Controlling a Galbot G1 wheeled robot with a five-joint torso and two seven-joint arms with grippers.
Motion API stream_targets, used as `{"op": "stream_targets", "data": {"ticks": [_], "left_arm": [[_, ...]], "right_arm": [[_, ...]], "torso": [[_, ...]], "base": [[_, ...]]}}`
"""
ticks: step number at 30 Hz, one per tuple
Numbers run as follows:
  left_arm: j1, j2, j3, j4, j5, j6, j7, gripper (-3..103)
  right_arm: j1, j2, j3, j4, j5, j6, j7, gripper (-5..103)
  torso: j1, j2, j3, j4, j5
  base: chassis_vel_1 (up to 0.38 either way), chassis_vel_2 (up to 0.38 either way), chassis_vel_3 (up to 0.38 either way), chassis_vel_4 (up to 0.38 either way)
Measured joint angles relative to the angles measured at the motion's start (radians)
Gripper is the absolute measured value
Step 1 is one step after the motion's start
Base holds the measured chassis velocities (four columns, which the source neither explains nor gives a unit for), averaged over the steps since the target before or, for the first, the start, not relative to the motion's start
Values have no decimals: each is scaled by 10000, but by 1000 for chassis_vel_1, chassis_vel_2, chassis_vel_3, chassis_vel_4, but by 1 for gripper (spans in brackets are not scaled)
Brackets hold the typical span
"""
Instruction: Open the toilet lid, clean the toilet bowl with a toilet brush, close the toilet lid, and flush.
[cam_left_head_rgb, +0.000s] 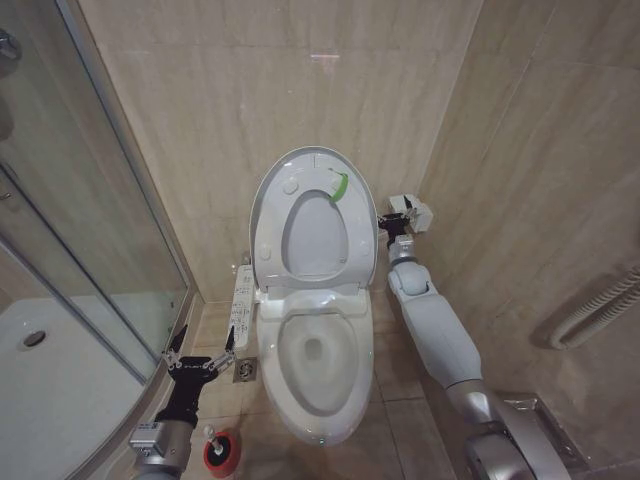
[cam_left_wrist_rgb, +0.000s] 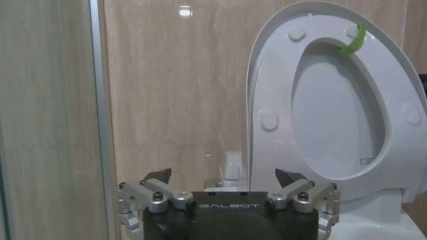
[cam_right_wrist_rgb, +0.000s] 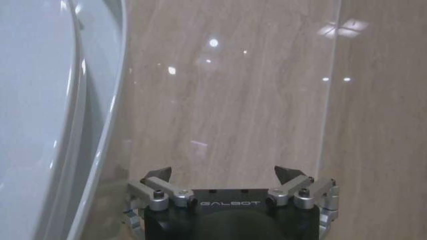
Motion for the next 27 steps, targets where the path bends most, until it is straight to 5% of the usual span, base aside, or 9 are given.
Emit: {"op": "stream_targets", "data": {"ticks": [13,27], "left_arm": [[0,0,0,0,0,0,0,100],[0,0,0,0,0,0,0,100]], "right_arm": [[320,138,-85,-328,340,251,-577,100],[-1160,-1122,-48,1438,1402,70,-1190,100]], "torso": [[0,0,0,6,1],[-1,2,-1,1,1]], "base": [[0,0,0,0],[0,0,0,0]]}}
